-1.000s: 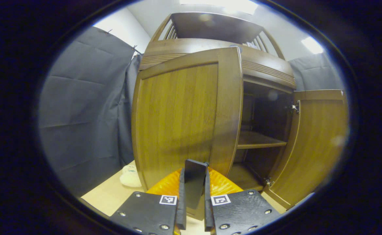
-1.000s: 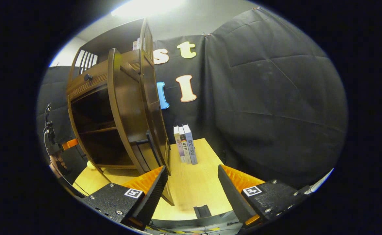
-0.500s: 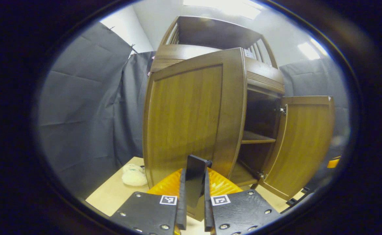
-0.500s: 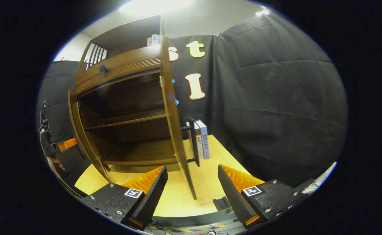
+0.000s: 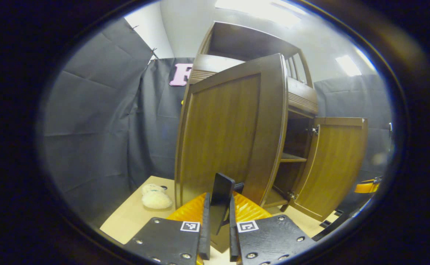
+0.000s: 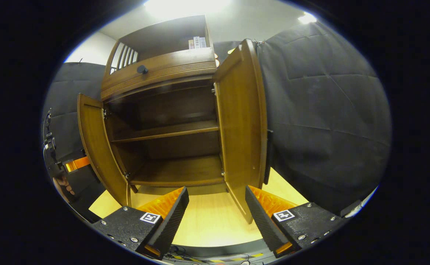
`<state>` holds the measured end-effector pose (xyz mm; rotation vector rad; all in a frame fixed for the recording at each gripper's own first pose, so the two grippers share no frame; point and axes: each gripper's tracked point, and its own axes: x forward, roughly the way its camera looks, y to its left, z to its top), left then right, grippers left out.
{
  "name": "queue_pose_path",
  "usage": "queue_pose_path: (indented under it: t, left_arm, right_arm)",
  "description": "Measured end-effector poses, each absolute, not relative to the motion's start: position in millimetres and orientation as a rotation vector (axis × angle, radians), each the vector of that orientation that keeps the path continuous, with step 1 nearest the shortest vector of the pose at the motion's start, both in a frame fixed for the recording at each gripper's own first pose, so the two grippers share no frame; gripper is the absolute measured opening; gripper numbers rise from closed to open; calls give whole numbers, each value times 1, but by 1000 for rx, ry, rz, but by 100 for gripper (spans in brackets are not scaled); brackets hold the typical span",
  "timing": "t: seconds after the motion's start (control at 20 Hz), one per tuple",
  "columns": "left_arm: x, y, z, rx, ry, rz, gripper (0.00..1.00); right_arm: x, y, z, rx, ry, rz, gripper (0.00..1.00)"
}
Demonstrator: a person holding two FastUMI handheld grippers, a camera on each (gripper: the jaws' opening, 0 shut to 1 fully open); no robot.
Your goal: Open the right door of the double-door shoe cabinet with the right hand, and open the left door with the left hand.
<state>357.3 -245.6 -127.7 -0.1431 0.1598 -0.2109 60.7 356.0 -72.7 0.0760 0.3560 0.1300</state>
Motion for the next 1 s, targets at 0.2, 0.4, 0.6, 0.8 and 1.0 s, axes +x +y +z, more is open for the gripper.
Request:
queue_pose_path:
  t: [0.2, 0.4, 0.6, 0.8, 1.0]
  left_arm:
    - [362, -217, -131, -139, 163, -89, 21]
    - [363, -195, -130, -135, 158, -136, 2]
    - [361, -184, -132, -96, 156, -199, 4]
    - [362, -183, -134, -77, 166, -207, 4]
    - [360, -171, -136, -63, 168, -209, 4]
  right_arm:
    - [58, 376, -74, 81, 367, 144, 91]
    - [65, 389, -74, 68, 372, 160, 91]
    - [70, 404, -69, 56, 369, 182, 96]
    - [74, 407, -67, 41, 364, 186, 92]
    - [73, 402, -68, 54, 371, 166, 95]
